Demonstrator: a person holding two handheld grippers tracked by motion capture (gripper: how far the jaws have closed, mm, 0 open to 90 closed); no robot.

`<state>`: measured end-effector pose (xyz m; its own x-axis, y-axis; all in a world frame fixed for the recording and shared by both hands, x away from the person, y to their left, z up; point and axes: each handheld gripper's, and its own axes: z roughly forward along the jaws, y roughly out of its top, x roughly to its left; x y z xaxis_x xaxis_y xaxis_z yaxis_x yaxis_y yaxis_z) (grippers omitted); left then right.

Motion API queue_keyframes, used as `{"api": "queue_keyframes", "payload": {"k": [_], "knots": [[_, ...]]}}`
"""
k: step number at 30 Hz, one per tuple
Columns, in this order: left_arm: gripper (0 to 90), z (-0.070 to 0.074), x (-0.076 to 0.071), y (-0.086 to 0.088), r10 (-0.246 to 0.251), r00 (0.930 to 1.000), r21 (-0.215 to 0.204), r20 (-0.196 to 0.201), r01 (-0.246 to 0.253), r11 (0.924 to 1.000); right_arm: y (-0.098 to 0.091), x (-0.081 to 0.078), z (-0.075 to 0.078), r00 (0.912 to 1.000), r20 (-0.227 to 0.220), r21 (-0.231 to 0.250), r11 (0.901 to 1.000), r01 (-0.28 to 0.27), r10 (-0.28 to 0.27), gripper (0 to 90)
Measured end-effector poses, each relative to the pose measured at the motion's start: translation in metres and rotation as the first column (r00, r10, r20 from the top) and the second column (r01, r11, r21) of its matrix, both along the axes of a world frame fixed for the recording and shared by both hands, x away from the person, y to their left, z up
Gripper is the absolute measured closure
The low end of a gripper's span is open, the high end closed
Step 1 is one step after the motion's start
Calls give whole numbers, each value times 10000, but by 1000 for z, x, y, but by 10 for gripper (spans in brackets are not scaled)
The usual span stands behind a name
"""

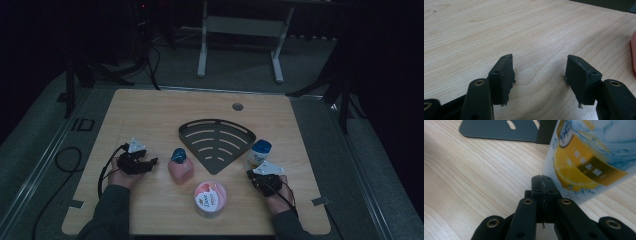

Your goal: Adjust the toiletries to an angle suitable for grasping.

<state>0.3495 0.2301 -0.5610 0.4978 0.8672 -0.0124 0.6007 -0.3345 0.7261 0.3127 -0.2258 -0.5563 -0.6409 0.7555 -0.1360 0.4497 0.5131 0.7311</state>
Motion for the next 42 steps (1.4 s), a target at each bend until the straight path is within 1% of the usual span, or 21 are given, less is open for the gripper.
{"api": "queue_keyframes", "payload": {"k": [5,8,16,26,30,35,37,38,42], "knots": [[397,0,0,0,-2,10000,-7,6,2,10000,-9,2,1,9999,-128,23,10000,78,-77,885],[397,0,0,0,-2,10000,-8,6,2,10000,-12,4,1,9998,-126,16,9999,143,-143,884],[395,0,0,0,-2,10000,-10,9,2,10000,-15,11,1,9994,-146,36,9995,305,-305,881],[395,0,0,0,-6,10000,-12,7,6,10000,-18,24,1,9989,-124,50,9989,457,-456,881],[395,0,0,0,-6,10000,-8,5,6,10000,-20,28,1,9986,-191,257,9984,506,-502,881],[395,0,0,0,-8,10000,-3,-2,8,10000,-23,32,1,9983,-197,307,9980,553,-547,881],[395,0,0,0,-6,10000,-3,-3,6,10000,-23,33,1,9981,-228,294,9979,581,-575,881],[395,0,0,0,-5,10000,0,-7,5,10000,-22,35,2,9983,-180,80,9985,548,-546,880],[397,0,0,0,-6,10000,12,-19,7,10000,-22,40,2,9979,-211,52,9981,614,-613,881]]}}
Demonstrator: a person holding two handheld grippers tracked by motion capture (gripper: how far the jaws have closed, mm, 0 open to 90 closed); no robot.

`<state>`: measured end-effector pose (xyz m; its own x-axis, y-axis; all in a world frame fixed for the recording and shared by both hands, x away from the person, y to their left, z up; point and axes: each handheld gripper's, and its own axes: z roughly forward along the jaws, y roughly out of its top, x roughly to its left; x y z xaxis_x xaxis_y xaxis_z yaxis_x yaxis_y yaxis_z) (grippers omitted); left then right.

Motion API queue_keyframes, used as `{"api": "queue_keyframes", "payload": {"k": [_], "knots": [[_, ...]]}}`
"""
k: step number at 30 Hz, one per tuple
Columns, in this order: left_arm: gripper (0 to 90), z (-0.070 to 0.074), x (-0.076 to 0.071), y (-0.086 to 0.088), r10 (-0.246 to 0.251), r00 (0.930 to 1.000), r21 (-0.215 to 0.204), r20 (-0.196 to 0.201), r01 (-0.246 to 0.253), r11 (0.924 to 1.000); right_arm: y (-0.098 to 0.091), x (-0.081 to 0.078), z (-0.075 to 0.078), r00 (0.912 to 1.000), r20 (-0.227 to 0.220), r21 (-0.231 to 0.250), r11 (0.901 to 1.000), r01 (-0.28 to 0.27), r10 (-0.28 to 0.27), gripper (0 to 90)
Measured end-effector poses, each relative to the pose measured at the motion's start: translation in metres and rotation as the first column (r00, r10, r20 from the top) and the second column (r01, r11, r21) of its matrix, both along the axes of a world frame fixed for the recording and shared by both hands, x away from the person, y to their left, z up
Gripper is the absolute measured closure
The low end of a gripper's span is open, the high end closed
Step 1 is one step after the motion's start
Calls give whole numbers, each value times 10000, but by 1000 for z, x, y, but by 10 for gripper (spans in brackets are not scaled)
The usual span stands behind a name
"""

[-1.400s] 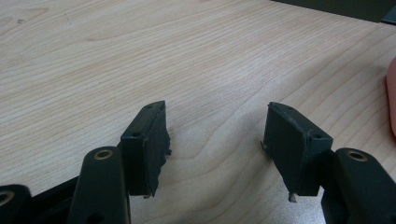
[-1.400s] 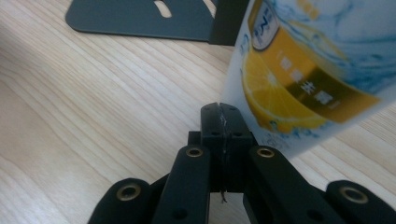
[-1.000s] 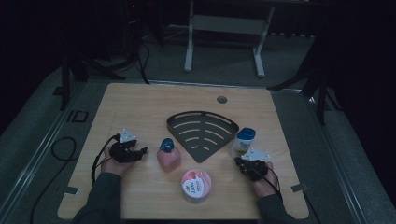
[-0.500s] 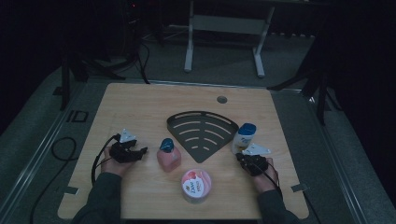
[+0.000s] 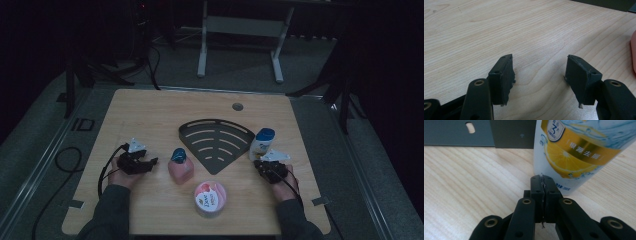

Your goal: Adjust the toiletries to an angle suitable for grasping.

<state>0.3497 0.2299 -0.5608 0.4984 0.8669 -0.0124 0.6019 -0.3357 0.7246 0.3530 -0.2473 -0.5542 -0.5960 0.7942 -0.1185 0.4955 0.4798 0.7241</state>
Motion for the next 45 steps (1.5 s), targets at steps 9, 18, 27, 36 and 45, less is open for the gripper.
{"api": "queue_keyframes", "payload": {"k": [9,18,27,36,45], "knots": [[481,4,-4,-5,-285,9993,192,-239,290,9994,5,-10,4,9999,4,45,9999,-142,142,850],[759,32,-31,-20,-1490,9872,-404,573,1514,9876,40,-66,19,9810,-71,860,9775,-1927,1940,899],[896,41,-47,-40,-2392,9683,-366,716,2422,9695,64,-97,17,9505,-314,1021,9470,-3045,3090,899],[895,41,-47,-41,-2297,9708,-483,688,2333,9712,72,-106,16,9416,-323,1100,9375,-3301,3353,900],[894,41,-45,-48,-2562,9642,-460,684,2595,9646,88,-113,16,9282,-283,1123,9238,-3659,3711,900]]}}
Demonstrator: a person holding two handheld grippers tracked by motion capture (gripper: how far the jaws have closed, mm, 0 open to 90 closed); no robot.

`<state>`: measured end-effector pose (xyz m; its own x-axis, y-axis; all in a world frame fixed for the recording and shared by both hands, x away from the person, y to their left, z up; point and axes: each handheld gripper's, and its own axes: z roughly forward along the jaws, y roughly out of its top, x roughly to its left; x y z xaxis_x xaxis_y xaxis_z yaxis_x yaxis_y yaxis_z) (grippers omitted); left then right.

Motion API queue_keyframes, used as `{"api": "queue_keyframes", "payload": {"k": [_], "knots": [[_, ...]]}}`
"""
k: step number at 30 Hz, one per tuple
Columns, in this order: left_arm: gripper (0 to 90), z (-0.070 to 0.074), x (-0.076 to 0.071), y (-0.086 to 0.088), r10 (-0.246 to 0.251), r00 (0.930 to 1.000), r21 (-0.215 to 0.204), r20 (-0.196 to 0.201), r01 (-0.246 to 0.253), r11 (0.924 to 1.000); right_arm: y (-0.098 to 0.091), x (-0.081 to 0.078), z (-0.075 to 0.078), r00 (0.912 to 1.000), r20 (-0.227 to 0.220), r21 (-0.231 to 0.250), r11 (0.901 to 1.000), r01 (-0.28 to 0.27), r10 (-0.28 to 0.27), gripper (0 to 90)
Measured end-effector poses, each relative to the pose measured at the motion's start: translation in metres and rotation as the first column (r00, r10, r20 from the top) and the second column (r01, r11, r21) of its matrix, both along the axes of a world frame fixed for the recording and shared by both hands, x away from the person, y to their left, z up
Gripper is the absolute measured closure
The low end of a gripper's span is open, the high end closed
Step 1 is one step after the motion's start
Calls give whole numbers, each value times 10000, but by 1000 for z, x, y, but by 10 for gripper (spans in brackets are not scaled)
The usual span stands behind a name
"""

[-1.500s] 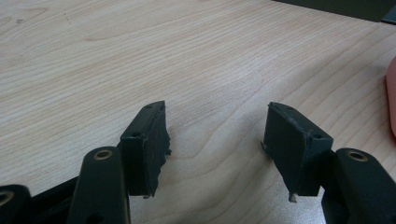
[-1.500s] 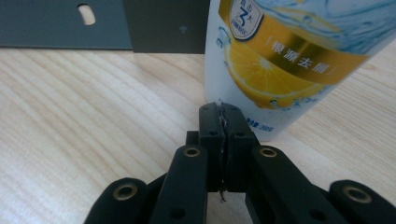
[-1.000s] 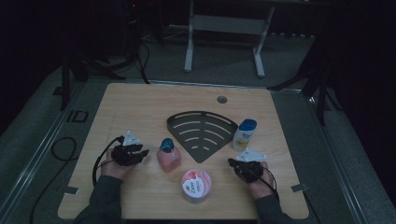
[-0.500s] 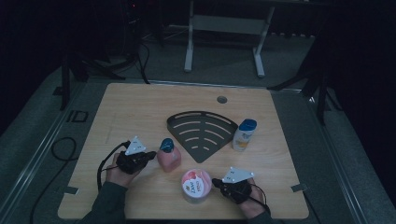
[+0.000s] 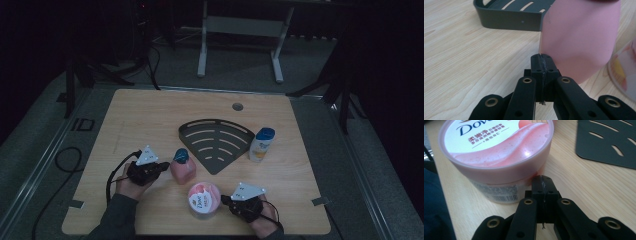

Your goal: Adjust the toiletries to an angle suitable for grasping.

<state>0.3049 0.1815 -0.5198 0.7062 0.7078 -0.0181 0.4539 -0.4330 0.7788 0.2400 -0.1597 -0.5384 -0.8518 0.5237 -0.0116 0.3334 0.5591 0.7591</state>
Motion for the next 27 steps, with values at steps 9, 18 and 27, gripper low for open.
{"api": "queue_keyframes", "payload": {"k": [9,18,27], "knots": [[893,0,8,-13,-533,9986,0,9,533,9986,23,-5,-3,9983,-77,110,9982,-581,582,900],[894,0,26,-15,-966,9952,-469,-123,960,9943,42,-8,-7,9948,-182,137,9949,-996,999,900],[896,-1,33,-16,-1270,9919,-496,18,1269,9907,39,1,-3,9977,75,66,9977,-672,672,900]]}}
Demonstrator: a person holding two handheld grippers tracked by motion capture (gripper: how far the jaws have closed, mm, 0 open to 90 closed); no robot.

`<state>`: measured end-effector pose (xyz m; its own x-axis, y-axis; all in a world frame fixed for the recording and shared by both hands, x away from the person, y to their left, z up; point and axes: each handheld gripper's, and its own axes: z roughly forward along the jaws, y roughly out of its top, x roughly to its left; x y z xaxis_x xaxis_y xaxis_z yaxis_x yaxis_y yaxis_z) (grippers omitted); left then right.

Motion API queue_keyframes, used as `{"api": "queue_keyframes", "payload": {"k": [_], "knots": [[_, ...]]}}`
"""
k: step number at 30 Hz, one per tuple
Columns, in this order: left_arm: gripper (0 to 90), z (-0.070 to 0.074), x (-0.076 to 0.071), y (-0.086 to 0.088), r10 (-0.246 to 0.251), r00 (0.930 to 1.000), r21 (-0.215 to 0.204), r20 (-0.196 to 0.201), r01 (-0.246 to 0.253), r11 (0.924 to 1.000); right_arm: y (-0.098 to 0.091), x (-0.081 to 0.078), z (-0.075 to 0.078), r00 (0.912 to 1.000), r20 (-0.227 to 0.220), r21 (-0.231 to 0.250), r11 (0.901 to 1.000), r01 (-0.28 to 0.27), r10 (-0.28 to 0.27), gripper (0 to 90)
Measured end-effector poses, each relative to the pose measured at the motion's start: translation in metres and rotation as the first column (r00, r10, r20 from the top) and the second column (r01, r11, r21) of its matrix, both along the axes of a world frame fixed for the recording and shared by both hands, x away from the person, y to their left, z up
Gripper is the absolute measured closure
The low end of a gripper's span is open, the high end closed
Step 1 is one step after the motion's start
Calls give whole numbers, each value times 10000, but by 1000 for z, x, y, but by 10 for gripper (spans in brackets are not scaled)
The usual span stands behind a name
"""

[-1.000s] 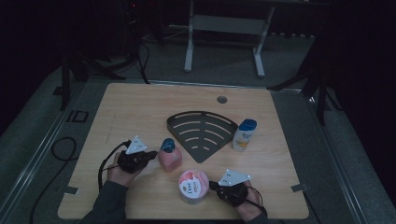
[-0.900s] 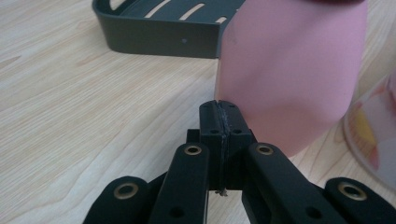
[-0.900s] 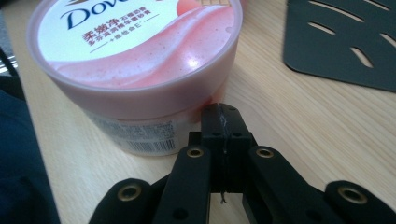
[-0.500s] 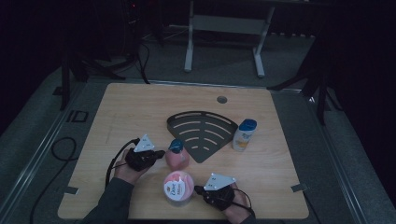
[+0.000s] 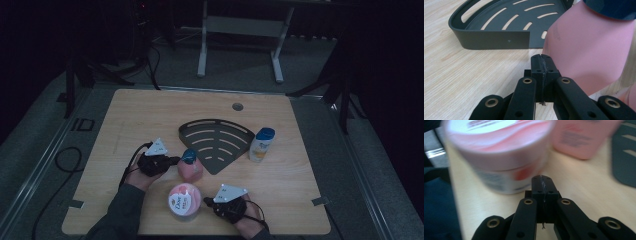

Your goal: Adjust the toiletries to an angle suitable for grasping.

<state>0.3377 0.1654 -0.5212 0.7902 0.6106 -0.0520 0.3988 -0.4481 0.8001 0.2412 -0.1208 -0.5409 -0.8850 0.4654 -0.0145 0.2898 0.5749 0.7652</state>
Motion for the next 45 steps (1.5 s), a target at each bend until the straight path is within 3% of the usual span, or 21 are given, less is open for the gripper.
{"api": "queue_keyframes", "payload": {"k": [6,10,16,19,23,26,35,38,45], "knots": [[899,0,0,-3,-154,9999,17,-16,154,9999,-10,24,10,9959,361,26,9966,824,-824,900],[898,-1,-1,-7,-373,9993,13,5,373,9993,-8,42,13,9884,638,-41,9904,1385,-1380,900],[899,-1,-2,-12,-546,9985,-36,-15,546,9985,-2,68,19,9805,771,127,9836,1801,-1805,900],[899,-1,-3,-14,-640,9979,-18,-3,640,9979,1,76,21,9821,646,298,9841,1751,-1767,900],[900,0,-5,-16,-737,9973,52,18,737,9973,4,76,23,9859,749,298,9886,1478,-1497,900],[900,0,-7,-18,-793,9968,65,-12,794,9968,0,76,23,9893,549,401,9903,1334,-1355,900],[900,3,-11,-30,-1188,9929,319,41,1186,9924,-12,64,22,9877,593,479,9887,1420,-1447,900],[900,4,-15,-39,-1630,9866,216,77,1628,9864,-19,58,23,9856,671,415,9874,1528,-1554,900],[900,7,-22,-52,-2174,9760,445,81,2169,9752,-29,48,23,9816,837,199,9852,1704,-1715,899]]}}
